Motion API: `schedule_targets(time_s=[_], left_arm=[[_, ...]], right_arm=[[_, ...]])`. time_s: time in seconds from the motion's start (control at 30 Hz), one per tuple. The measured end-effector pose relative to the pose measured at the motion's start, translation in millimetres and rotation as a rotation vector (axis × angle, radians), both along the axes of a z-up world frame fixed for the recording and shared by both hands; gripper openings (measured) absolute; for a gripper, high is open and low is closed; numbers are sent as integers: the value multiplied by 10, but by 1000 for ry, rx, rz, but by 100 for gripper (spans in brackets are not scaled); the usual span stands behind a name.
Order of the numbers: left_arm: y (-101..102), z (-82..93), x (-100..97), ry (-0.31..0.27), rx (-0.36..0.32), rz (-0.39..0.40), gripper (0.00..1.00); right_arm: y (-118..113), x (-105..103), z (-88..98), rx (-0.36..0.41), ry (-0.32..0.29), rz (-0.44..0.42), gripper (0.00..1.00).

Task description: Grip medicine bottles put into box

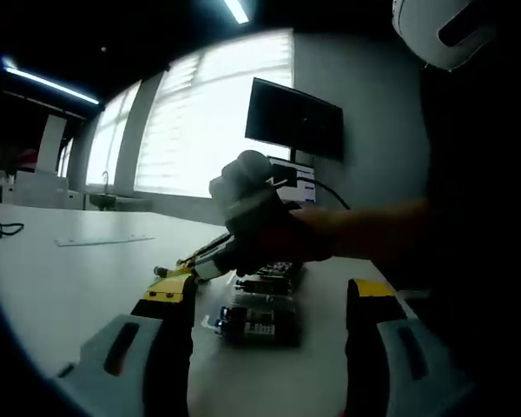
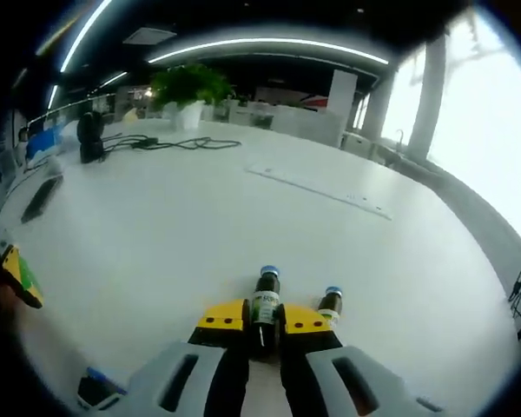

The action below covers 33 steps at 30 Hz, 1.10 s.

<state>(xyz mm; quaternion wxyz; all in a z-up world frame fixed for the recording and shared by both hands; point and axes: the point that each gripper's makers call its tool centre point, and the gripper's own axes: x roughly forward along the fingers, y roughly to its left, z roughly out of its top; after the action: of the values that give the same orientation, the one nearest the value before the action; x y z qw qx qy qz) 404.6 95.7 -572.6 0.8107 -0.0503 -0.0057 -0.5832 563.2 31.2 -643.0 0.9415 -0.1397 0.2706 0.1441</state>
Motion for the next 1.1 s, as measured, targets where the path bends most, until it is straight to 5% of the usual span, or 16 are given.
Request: schedule_targets(time_s=[0.7, 1.1], left_arm=[[10, -10, 11, -1, 6, 5, 63], [39, 24, 58, 8, -19, 22, 64]], right_arm=[[-23, -60, 263, 110, -34, -40, 7], [-136, -401, 435, 179, -41, -60, 7]])
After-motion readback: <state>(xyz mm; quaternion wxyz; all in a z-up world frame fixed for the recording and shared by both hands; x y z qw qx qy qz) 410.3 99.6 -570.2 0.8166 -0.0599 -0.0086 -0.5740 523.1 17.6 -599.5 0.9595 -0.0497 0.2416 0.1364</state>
